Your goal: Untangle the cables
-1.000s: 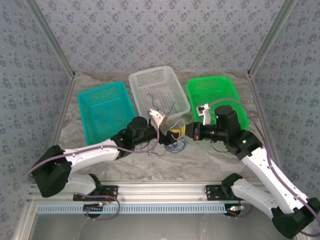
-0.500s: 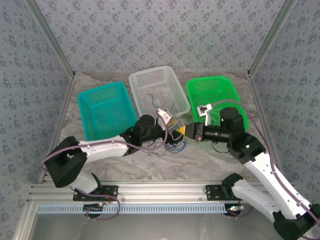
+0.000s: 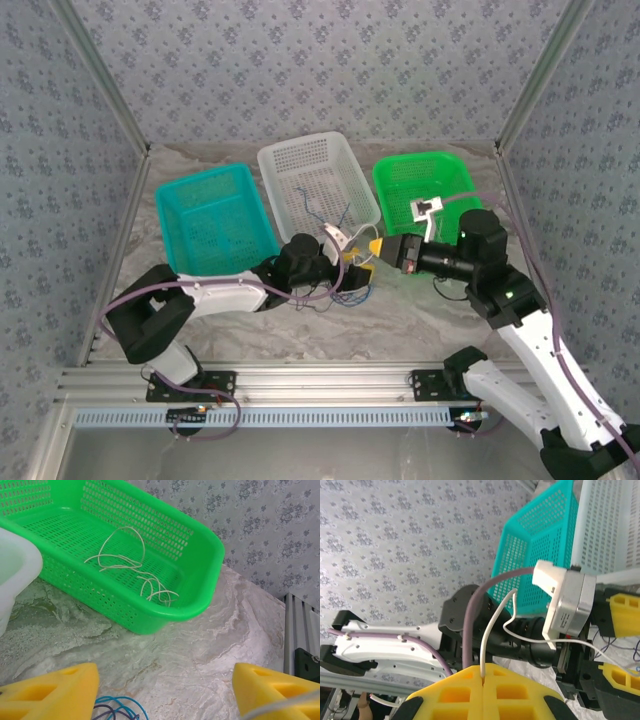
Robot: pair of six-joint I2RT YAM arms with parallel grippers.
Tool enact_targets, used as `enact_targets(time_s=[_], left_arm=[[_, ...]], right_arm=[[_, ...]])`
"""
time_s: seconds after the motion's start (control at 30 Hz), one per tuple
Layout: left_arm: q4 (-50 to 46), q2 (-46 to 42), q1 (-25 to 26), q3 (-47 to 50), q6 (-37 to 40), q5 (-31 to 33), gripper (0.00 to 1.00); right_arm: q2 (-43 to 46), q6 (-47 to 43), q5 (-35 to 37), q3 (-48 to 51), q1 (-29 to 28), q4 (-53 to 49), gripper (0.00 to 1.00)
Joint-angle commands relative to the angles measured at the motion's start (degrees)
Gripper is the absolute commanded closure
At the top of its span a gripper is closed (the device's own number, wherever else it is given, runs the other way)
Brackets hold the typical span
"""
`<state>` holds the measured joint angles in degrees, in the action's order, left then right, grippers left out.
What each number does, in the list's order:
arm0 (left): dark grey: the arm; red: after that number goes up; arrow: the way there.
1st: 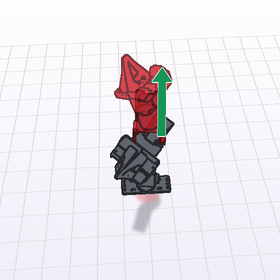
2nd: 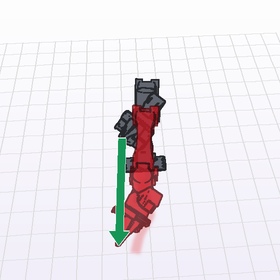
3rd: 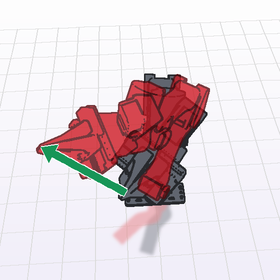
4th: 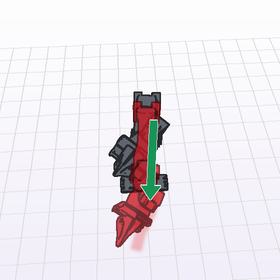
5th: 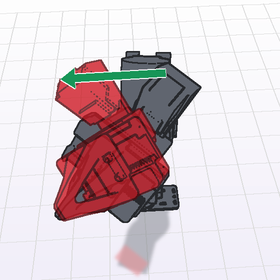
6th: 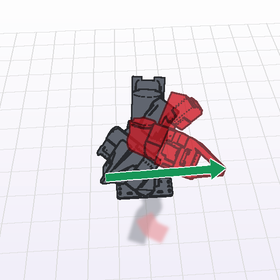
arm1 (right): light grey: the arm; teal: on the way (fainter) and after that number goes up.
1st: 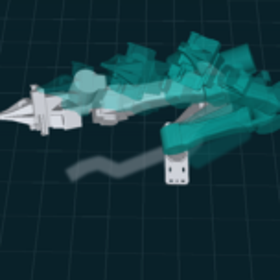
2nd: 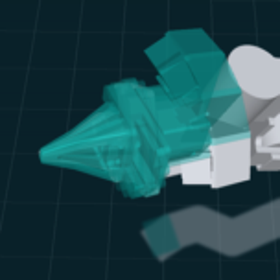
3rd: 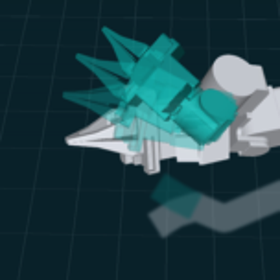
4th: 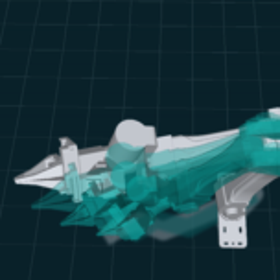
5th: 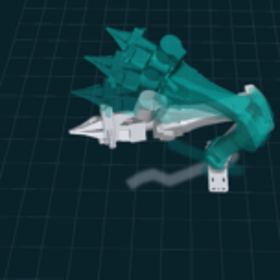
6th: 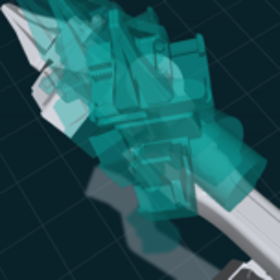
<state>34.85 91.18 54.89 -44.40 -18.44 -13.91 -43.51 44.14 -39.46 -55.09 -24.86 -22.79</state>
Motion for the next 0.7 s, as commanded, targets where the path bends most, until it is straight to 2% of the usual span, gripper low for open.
enact_targets(time_s=[0.0,0.1,0.23,0.4,0.57,0.67], left_arm=[[1.96,0.49,0.43,1.61,-0.57,1.1,0.37],[1.28,0.45,0.39,2.45,-0.56,2.73,0.56],[0.75,1.08,0.39,2.84,-1.11,3.4,0.74],[-0.28,2.67,0.39,3.0,-2.38,4.33,0.77],[-1.93,1.96,1.41,3.55,-2.84,9.05,0.8],[-2.19,0.49,2.65,3.5,-1.4,11.49,0.88]], right_arm=[[0.81,-1.19,-2.87,-3.24,2.58,-2.25,1.0],[0.67,-1.54,-4.37,-4.46,5.08,-3.62,1.0],[0.45,-2.01,-5.6,-5.54,7.8,-5.16,1.0],[0.1,-3.33,-6.93,-7.05,12.04,-7.44,1.0],[-0.78,-3.1,-7.24,-7.58,15.39,-8.04,1.0],[-1.12,-3.17,-5.96,-6.31,16.18,-8.63,1.0]])
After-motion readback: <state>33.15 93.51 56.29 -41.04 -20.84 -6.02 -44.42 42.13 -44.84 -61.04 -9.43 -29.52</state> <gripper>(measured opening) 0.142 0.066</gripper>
